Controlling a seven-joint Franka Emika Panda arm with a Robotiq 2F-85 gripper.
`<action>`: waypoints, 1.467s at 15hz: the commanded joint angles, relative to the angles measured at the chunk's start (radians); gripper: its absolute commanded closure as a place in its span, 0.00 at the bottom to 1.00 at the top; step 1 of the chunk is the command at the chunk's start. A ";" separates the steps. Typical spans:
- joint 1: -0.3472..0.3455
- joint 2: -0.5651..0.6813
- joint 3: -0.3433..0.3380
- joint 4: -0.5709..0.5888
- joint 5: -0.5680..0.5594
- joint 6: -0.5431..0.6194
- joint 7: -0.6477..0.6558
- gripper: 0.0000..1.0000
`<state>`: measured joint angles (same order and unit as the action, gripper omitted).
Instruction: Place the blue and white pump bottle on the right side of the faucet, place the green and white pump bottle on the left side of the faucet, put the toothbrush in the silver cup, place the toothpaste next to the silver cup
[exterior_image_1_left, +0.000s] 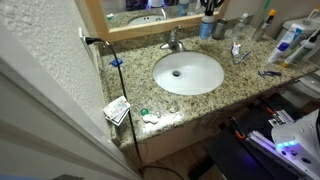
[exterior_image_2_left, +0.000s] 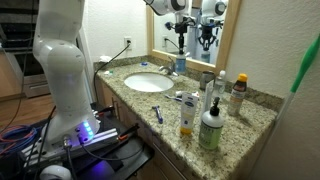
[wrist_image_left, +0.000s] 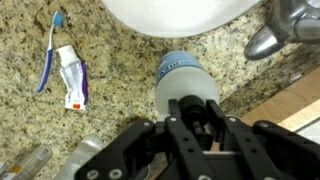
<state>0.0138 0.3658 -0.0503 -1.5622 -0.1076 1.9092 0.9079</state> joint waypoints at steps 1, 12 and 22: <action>0.005 0.109 -0.015 0.140 0.067 -0.057 0.045 0.92; 0.042 0.231 -0.022 0.185 0.102 0.116 0.197 0.92; 0.034 0.212 -0.041 0.167 0.098 0.100 0.203 0.34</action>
<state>0.0504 0.5992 -0.0897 -1.3930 -0.0215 2.0363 1.1350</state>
